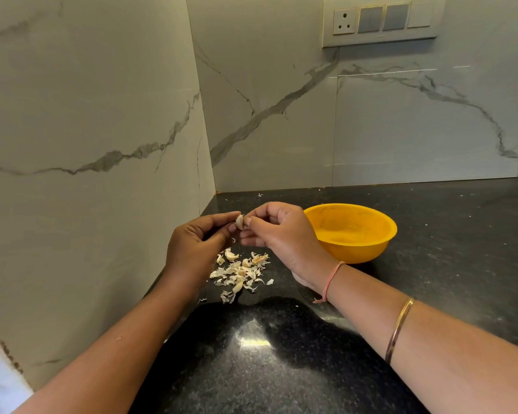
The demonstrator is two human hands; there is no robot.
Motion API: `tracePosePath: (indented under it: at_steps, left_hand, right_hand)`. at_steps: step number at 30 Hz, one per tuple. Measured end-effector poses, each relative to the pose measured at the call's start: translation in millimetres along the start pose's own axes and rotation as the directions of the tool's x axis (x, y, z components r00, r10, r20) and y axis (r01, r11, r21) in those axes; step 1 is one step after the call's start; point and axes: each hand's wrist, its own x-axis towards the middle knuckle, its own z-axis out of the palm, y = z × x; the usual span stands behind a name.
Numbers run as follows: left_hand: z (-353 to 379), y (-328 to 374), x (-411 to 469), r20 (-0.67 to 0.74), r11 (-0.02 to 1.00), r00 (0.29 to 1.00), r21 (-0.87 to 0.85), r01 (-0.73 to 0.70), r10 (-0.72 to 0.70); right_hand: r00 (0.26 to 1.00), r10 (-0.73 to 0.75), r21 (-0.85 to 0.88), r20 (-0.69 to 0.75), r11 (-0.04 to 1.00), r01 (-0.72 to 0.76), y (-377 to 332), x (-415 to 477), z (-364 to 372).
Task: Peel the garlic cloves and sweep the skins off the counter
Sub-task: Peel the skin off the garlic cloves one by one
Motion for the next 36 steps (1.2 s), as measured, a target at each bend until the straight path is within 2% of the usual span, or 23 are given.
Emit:
tracePosePath:
  at_steps: [4, 13, 18, 28, 36]
  left_hand:
    - [1.0, 2.4, -0.6, -0.007, 0.995, 0.999, -0.091, 0.036, -0.037]
    - [3.0, 7.8, -5.4, 0.018, 0.993, 0.997, -0.095, 0.070, -0.068]
    - [2.1, 7.0, -5.6, -0.021, 0.999, 0.999, 0.007, 0.045, -0.045]
    - [2.2, 5.1, -4.8, -0.093, 0.996, 0.995, 0.086, 0.032, -0.024]
    - [4.2, 1.7, -3.8, -0.122, 0.977, 0.993, 0.208, 0.035, -0.010]
  right_hand:
    - [0.999, -0.045, -0.072, -0.010, 0.996, 0.044, 1.7, -0.7, 1.4]
    - [0.983, -0.181, -0.288, -0.016, 0.943, 0.169, 7.0, 1.2, 2.1]
    - [0.970, -0.243, -0.370, 0.013, 0.900, 0.230, 7.6, -0.8, 3.0]
    - [0.932, -0.359, -0.488, 0.048, 0.806, 0.335, 10.4, -0.6, 6.3]
    - [0.922, -0.383, -0.555, 0.047, 0.758, 0.343, 10.2, -1.4, 7.2]
